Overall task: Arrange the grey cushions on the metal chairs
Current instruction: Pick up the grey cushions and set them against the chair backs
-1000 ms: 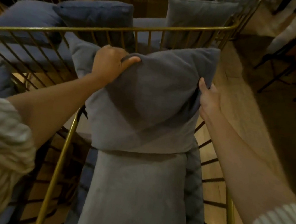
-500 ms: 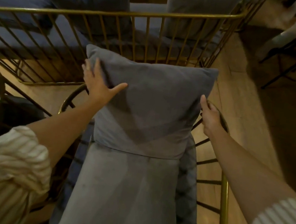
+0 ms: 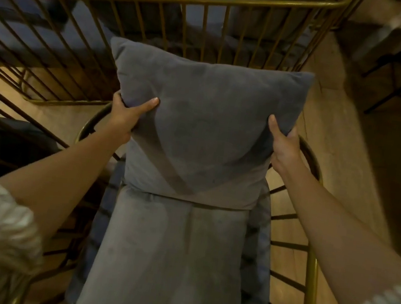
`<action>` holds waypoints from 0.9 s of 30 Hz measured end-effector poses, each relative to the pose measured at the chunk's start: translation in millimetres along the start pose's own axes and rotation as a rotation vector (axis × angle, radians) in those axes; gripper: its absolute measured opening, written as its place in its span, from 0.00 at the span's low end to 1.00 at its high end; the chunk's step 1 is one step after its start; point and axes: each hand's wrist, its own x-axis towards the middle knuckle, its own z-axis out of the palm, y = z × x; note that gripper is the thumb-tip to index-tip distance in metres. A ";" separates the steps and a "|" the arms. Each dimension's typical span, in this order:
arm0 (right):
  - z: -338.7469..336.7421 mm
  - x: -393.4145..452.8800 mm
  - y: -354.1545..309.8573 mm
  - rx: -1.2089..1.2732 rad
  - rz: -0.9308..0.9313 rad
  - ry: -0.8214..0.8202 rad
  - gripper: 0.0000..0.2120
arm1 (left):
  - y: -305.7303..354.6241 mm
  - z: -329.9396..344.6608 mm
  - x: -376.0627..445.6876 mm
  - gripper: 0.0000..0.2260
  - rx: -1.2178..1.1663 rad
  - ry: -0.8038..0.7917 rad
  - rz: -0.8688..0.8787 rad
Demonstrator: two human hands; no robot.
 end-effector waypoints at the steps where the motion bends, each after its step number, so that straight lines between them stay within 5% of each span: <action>1: -3.4 0.1 1.0 0.007 -0.010 -0.001 0.29 | 0.9 -1.4 0.1 0.55 0.012 -0.006 0.013; 16: -5.3 -20.8 7.3 -0.217 0.058 0.088 0.41 | 2.3 1.9 -40.5 0.45 0.185 -0.050 -0.008; 21: 6.7 -83.4 13.1 -0.601 -0.201 0.238 0.41 | 0.0 -26.6 -95.2 0.34 0.420 0.000 0.044; 27: 48.8 -152.5 16.6 -1.146 -0.391 -0.099 0.37 | -19.9 -108.4 -135.9 0.34 0.622 -0.030 0.061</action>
